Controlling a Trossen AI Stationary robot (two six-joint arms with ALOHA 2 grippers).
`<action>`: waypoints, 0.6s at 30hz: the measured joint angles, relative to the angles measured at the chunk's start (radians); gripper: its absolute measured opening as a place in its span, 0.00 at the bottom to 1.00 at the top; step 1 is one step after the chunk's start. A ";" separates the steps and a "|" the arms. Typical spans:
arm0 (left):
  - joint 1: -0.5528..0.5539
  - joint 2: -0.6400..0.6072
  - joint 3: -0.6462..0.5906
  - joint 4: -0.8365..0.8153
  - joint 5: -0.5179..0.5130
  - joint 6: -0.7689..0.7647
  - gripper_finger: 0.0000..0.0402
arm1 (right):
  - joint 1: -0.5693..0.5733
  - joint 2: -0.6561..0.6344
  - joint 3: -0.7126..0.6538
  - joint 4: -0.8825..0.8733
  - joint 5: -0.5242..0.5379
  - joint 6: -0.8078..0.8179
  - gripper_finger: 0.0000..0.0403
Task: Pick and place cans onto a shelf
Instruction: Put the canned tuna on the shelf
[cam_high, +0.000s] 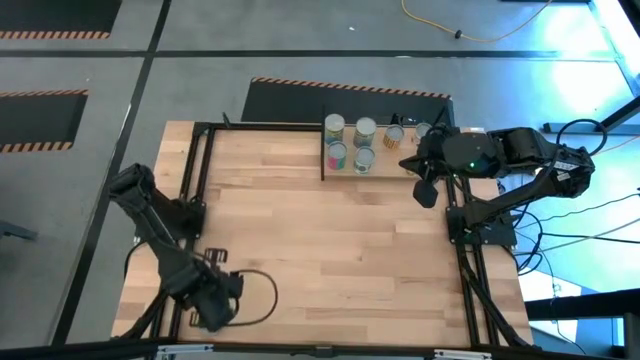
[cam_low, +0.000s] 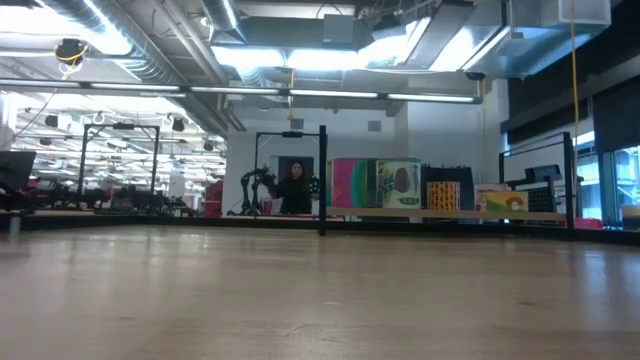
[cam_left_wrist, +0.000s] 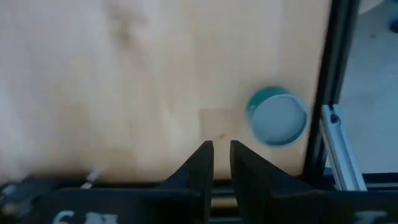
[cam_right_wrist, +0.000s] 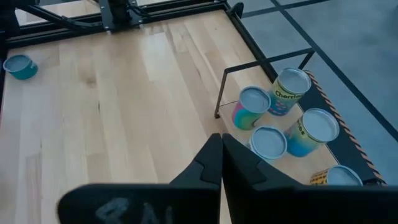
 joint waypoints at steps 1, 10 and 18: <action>-0.015 0.000 -0.024 0.035 0.000 -0.003 0.12 | 0.000 0.000 0.000 0.000 0.000 0.000 0.02; -0.106 0.000 -0.211 0.320 -0.025 -0.062 0.11 | 0.000 0.000 0.000 0.001 -0.001 -0.002 0.02; -0.132 0.000 -0.324 0.458 -0.026 -0.105 0.11 | 0.000 0.000 0.000 0.001 -0.002 -0.001 0.02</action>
